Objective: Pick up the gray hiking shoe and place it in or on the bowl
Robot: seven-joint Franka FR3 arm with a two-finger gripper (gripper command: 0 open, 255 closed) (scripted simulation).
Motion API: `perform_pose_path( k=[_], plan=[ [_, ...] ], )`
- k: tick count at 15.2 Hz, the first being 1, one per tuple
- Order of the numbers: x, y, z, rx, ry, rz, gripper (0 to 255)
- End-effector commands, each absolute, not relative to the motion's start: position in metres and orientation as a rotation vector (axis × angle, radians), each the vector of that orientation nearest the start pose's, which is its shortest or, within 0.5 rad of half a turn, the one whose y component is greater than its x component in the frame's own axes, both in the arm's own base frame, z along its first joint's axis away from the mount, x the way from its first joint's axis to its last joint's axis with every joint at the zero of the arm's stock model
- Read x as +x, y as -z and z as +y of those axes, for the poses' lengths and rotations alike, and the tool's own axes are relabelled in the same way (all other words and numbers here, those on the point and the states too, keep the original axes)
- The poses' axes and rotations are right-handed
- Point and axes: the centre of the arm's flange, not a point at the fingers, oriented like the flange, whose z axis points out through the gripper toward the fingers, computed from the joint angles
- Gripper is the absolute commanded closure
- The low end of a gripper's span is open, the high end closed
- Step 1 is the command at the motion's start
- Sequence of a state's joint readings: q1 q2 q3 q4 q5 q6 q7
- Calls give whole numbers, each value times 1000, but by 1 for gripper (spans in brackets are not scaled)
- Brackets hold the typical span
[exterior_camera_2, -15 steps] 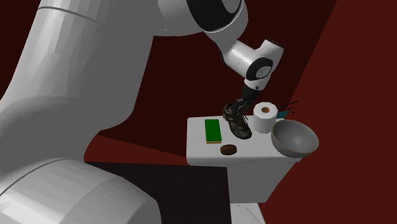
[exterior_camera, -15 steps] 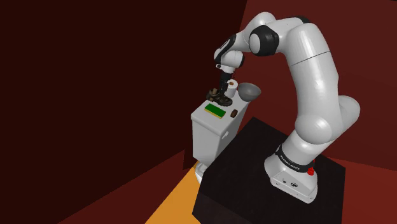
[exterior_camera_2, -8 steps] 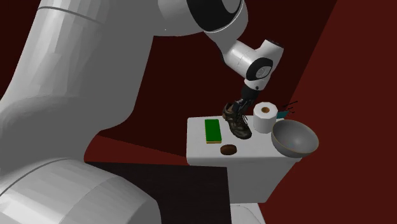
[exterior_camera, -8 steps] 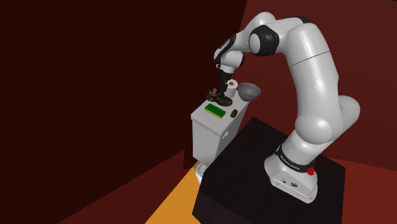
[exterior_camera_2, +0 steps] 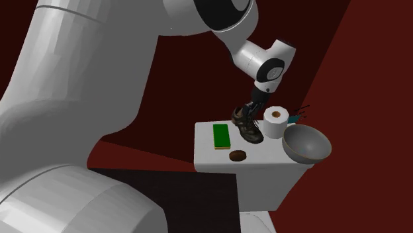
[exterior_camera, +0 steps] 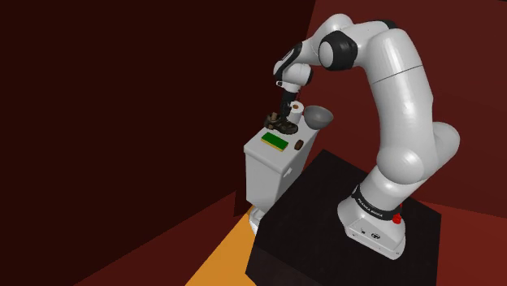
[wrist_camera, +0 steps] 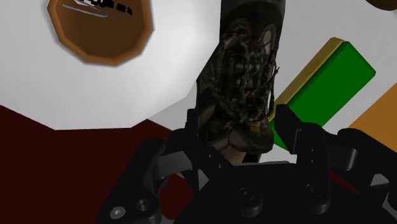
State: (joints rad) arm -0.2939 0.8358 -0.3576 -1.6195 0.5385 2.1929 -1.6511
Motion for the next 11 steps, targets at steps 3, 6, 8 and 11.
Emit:
perform_pose_path(
  k=[3,6,8,11],
  plan=[
    [554,-160,-370,-2735,67,-1035,255],
    [554,-175,-370,-2735,67,-1035,255],
    [554,-186,-370,-2735,67,-1035,255],
    [554,-202,-370,-2735,67,-1035,255]
  ],
)
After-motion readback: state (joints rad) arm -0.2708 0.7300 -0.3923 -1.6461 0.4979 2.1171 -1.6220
